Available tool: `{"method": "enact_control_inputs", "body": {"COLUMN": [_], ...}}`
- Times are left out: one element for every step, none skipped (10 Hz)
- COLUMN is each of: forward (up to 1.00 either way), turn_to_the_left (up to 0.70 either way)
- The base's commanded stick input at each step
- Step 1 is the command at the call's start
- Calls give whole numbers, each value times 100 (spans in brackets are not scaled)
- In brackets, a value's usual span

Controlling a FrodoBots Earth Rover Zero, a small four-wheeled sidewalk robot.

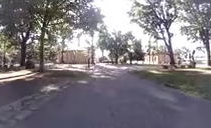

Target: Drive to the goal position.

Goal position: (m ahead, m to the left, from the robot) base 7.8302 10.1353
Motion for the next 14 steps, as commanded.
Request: {"method": "enact_control_inputs", "body": {"forward": [70, 70, 70, 70, 70, 70, 70, 70, 70, 70, 70, 70, 70, 70], "turn_to_the_left": [0, 0, 0, 0, 0, 0, 0, 0, 0, 0, 0, 0, 0, 0]}}
